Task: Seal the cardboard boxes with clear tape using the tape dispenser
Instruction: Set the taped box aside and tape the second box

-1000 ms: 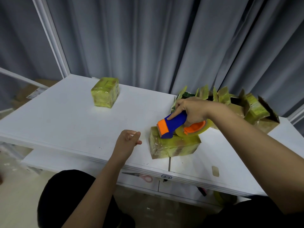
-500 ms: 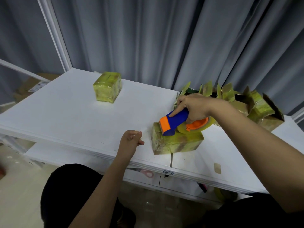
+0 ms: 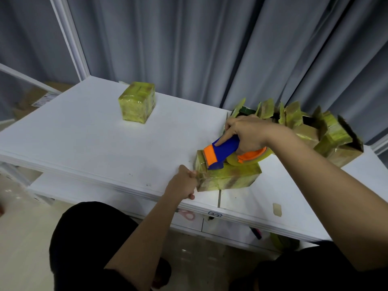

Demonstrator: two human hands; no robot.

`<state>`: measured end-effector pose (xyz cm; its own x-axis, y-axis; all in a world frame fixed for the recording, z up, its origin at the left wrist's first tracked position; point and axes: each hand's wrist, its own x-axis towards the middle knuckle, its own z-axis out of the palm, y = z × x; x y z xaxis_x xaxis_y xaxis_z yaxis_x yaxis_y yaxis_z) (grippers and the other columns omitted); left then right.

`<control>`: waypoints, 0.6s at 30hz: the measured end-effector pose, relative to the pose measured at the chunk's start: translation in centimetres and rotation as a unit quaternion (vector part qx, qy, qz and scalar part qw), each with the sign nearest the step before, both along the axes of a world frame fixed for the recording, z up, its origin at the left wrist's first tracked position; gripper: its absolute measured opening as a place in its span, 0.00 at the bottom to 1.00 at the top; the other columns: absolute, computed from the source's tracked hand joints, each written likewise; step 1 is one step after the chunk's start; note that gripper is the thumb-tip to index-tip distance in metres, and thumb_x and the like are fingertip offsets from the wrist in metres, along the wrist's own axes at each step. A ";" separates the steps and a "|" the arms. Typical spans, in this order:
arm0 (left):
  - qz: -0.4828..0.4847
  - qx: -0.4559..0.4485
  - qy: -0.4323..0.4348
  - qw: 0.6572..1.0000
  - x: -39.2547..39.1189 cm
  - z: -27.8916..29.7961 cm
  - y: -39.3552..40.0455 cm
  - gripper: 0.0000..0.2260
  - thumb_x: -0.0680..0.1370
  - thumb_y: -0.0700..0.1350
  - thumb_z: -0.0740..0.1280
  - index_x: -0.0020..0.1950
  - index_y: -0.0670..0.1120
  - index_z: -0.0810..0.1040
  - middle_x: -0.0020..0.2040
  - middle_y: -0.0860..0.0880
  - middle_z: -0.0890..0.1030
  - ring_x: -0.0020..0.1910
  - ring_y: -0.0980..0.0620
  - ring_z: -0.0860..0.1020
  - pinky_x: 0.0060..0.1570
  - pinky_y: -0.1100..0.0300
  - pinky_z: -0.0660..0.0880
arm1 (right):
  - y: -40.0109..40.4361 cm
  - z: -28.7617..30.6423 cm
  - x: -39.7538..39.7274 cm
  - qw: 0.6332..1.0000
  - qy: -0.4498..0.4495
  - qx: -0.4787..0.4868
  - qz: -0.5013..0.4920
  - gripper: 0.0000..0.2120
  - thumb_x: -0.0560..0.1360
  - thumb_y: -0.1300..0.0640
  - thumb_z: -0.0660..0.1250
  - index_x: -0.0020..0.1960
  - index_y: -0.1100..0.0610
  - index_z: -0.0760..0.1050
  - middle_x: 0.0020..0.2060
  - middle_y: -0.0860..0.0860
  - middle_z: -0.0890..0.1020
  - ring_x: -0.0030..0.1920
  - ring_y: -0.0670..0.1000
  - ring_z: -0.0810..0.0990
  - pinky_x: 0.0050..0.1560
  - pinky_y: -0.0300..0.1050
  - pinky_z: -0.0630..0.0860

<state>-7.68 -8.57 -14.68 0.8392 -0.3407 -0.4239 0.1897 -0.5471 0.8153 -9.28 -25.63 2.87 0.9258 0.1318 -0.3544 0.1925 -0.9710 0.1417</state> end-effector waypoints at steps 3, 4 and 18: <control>-0.085 0.210 -0.136 0.964 0.0 0.0 0.1 0.20 0.78 0.53 0.62 0.60 0.43 0.60 0.45 0.46 0.79 0.41 0.47 0.79 0.39 0.59 0.69 | 0.2 0.1 0.0 1.000 0.002 -0.003 0.002 0.27 0.71 0.56 0.70 0.65 0.34 0.72 0.52 0.45 0.68 0.55 0.50 0.70 0.50 0.44 0.61; -0.092 0.239 -0.166 0.952 -0.3 0.1 0.1 0.22 0.78 0.52 0.62 0.63 0.41 0.59 0.48 0.46 0.78 0.45 0.46 0.78 0.41 0.57 0.68 | 0.3 0.1 0.0 1.000 0.001 -0.002 0.003 0.27 0.71 0.57 0.69 0.65 0.34 0.72 0.52 0.45 0.68 0.55 0.50 0.70 0.50 0.44 0.60; -0.091 -0.252 -0.073 0.961 0.9 -2.8 -2.3 0.58 0.64 0.59 0.78 0.73 0.64 0.32 0.78 0.55 0.51 0.75 0.54 0.57 0.70 0.48 0.64 | 0.0 -0.3 0.1 0.999 -0.020 -0.021 0.022 0.29 0.69 0.56 0.69 0.66 0.41 0.64 0.55 0.47 0.69 0.53 0.53 0.72 0.47 0.46 0.68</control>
